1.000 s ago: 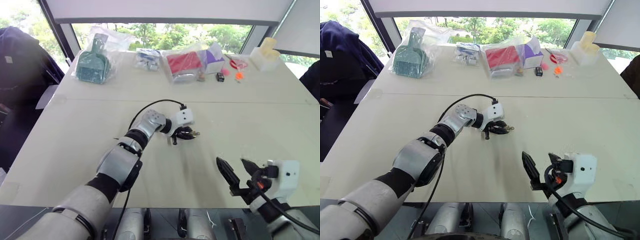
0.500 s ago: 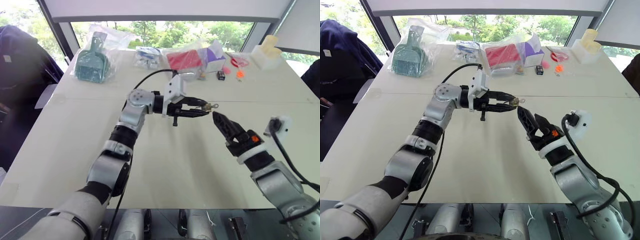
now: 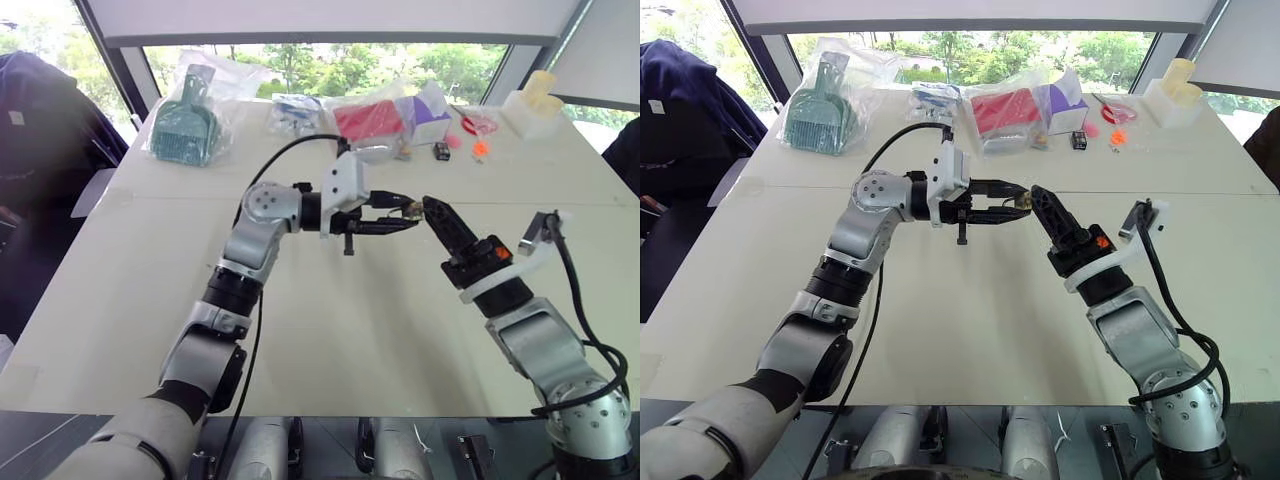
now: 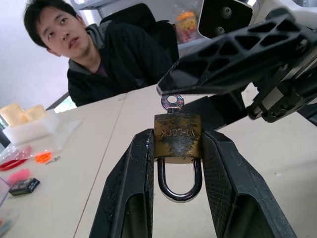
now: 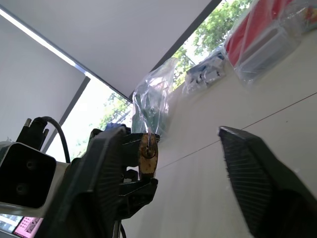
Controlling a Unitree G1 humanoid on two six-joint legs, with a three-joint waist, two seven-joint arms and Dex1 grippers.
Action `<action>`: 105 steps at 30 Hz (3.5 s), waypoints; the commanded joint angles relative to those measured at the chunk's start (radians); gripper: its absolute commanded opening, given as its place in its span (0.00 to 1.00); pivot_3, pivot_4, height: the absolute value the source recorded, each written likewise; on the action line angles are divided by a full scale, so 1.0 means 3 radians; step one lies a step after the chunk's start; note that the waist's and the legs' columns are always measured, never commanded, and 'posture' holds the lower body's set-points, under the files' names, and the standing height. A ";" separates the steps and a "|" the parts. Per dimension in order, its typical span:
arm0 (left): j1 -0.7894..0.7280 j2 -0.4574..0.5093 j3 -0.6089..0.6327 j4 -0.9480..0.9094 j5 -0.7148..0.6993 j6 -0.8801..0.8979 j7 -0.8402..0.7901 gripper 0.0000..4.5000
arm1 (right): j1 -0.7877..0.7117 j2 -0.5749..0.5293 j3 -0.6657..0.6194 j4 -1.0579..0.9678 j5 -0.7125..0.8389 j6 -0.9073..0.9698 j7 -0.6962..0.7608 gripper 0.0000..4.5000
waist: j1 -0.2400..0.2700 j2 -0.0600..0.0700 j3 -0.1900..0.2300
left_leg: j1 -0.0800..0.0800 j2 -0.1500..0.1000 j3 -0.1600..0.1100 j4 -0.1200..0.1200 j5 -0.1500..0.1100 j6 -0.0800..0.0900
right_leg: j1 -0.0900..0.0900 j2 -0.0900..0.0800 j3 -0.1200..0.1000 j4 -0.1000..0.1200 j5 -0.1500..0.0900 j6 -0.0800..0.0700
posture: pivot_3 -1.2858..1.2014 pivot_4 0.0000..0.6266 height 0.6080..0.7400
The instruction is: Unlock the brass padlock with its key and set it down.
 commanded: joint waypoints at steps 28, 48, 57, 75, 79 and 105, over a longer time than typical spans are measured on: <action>-0.0487 0.0196 -0.0480 0.0846 0.1809 -0.2970 0.2253 0.25 | -0.0370 0.0796 -0.0164 0.0503 -0.0060 0.0116 -0.0442 0.01 | -0.0003 0.0007 0.0000 | 0.0001 -0.0001 0.0002 -0.0004 0.0000 -0.0001 | -0.0001 -0.0001 0.0000 0.0000 0.0002 0.0004 | 0.52 0.24 0.96; -0.0510 0.0235 -0.0540 0.0993 0.0254 -0.2217 0.0151 0.25 | 0.0193 -0.0428 -0.0636 0.0190 0.0048 0.0933 0.1270 0.60 | -0.0003 0.0010 0.0001 | 0.0000 0.0000 0.0004 -0.0004 0.0000 0.0000 | -0.0003 -0.0003 0.0000 0.0000 0.0001 0.0001 | 0.52 0.24 0.96; -0.0395 0.0134 -0.0552 0.0657 0.0134 -0.2077 0.0036 0.25 | 0.0179 -0.0578 -0.0725 0.0255 0.0101 0.1085 0.1431 0.60 | 0.0002 0.0010 0.0001 | 0.0000 -0.0001 0.0002 -0.0003 0.0000 0.0000 | -0.0002 -0.0003 0.0000 -0.0001 0.0001 0.0001 | 0.52 0.24 0.96; -0.0370 0.0131 -0.0539 0.0511 0.0102 -0.1997 -0.0012 0.25 | 0.0112 -0.0415 -0.0632 0.0203 0.0168 0.1078 0.1356 0.01 | 0.0003 0.0010 0.0001 | 0.0000 -0.0001 0.0002 -0.0003 0.0000 0.0000 | -0.0002 -0.0003 0.0000 0.0000 0.0001 0.0001 | 0.52 0.24 0.96; -0.0349 0.0153 -0.0531 0.0469 0.0069 -0.1901 -0.0029 0.41 | 0.0149 -0.0392 -0.0617 0.0166 0.0144 0.1072 0.1337 0.00 | 0.0002 0.0010 0.0001 | 0.0000 -0.0001 0.0002 -0.0003 0.0000 0.0000 | -0.0002 -0.0003 0.0000 0.0000 0.0001 0.0001 | 0.52 0.24 0.96; -0.0339 0.0327 -0.0145 0.0257 -0.0305 -0.0544 0.0014 0.89 | 0.0056 -0.0362 -0.0609 0.0262 0.0032 0.1034 0.1366 0.00 | 0.0000 0.0011 0.0001 | 0.0001 -0.0001 0.0002 -0.0003 0.0001 -0.0001 | -0.0001 -0.0002 0.0000 0.0001 0.0001 0.0001 | 0.52 0.24 0.96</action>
